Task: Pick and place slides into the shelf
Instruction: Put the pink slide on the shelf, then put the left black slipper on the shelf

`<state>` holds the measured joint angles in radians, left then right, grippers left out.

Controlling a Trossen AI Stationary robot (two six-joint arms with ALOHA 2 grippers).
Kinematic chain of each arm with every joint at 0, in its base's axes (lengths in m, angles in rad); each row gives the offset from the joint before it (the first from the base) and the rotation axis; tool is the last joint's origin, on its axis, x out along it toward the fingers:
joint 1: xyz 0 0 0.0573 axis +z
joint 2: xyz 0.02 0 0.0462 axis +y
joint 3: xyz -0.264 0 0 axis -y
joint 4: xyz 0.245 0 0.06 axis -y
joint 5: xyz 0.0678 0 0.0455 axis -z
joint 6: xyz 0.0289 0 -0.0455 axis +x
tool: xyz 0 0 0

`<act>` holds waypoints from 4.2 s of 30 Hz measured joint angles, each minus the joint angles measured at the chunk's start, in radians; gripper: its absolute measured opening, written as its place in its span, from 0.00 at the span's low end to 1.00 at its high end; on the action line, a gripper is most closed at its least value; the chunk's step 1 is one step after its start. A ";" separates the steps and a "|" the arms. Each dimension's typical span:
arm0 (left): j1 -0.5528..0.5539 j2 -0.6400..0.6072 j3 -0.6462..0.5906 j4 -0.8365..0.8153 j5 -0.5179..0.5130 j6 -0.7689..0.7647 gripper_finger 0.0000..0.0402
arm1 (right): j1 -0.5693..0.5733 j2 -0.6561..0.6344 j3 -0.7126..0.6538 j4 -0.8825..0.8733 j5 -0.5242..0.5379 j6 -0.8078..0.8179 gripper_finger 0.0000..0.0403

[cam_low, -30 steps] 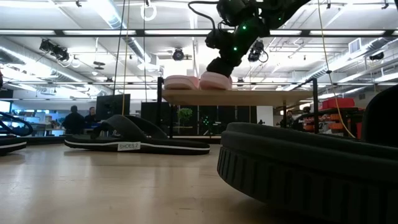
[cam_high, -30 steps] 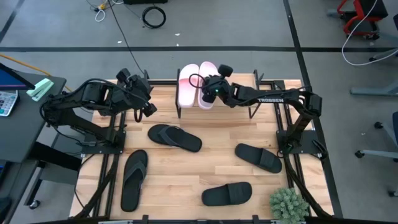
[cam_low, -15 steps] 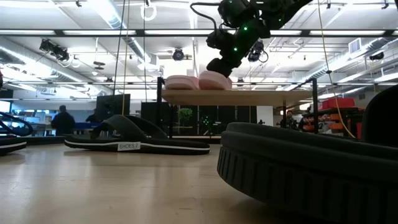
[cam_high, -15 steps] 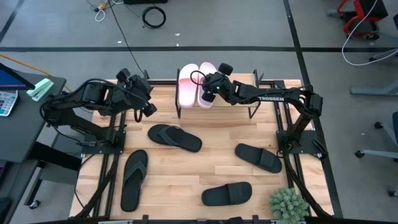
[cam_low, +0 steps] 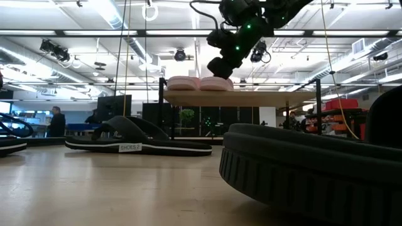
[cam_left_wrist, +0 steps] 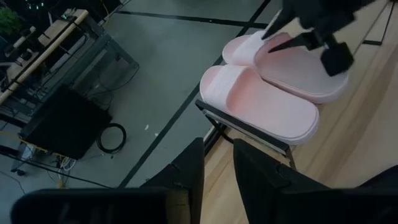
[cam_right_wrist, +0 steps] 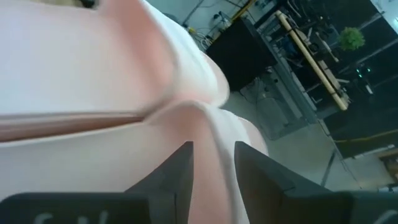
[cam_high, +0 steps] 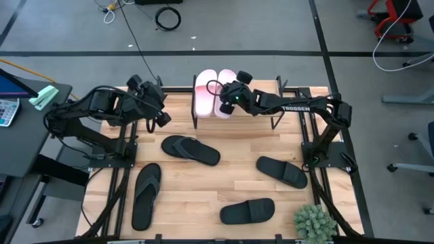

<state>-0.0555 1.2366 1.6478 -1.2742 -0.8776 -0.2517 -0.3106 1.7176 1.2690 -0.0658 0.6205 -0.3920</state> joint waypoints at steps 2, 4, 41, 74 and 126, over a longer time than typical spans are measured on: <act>0.000 0.000 0.000 -0.012 0.001 -0.016 0.23 | 0.026 -0.005 0.000 -0.003 0.019 -0.014 0.30; 0.000 0.000 0.000 -0.035 0.001 -0.042 0.23 | 0.056 -0.011 0.000 -0.005 0.059 -0.033 0.30; -0.562 0.006 -0.856 0.158 0.638 -0.619 0.21 | 0.623 -0.117 -0.075 -0.340 -0.256 0.430 0.27; -0.708 0.276 -0.760 0.129 0.784 -0.700 0.51 | 0.523 -0.119 -0.074 -0.337 -0.255 0.423 0.27; -0.446 0.309 0.124 -0.177 0.043 -0.046 0.04 | 0.630 -0.120 -0.073 -0.804 -0.255 1.027 0.27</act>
<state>-0.5011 1.5452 1.7722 -1.4514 -0.8342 -0.2977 0.3193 1.5978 1.1961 -0.8703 0.3657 0.6354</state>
